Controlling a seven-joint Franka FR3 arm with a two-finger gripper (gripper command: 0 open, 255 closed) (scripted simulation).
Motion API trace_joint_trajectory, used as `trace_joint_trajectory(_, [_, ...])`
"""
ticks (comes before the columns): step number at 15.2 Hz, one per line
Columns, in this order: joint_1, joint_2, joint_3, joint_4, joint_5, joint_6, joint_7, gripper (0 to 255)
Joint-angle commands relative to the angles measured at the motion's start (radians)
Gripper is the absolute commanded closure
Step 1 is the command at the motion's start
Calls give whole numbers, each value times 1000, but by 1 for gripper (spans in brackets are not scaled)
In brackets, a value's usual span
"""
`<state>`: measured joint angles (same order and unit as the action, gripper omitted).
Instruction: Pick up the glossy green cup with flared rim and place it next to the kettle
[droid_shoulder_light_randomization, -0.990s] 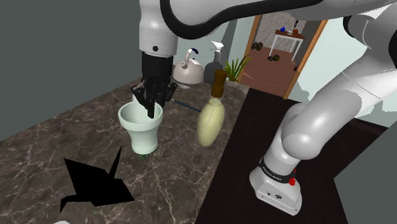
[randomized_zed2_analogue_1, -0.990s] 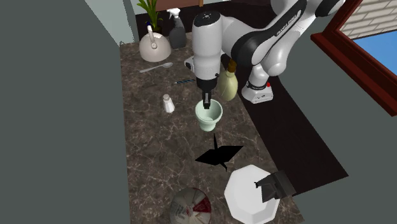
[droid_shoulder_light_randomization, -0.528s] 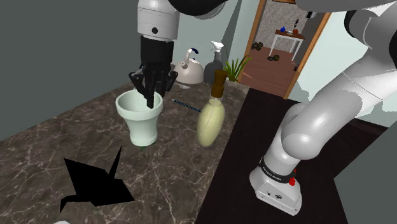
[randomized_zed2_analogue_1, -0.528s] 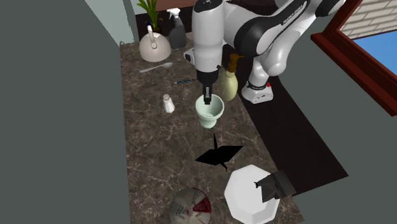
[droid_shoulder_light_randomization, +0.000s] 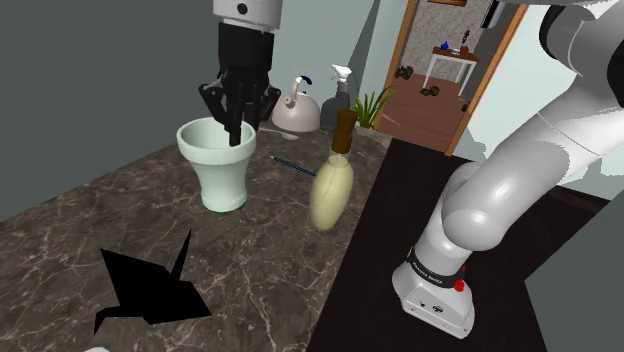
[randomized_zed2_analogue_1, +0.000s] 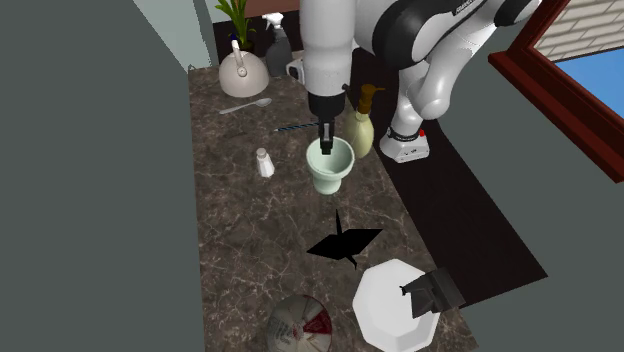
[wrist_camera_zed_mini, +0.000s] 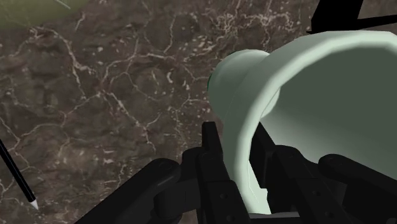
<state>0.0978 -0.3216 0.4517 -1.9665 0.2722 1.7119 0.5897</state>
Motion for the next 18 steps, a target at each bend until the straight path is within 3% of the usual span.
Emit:
trace_joint_trajectory(1, [-2, 6, -1, 36, -4, -30, 6, 255])
trace_joint_trajectory(18, [-12, 83, -3, 338, -37, -256, 59, 255])
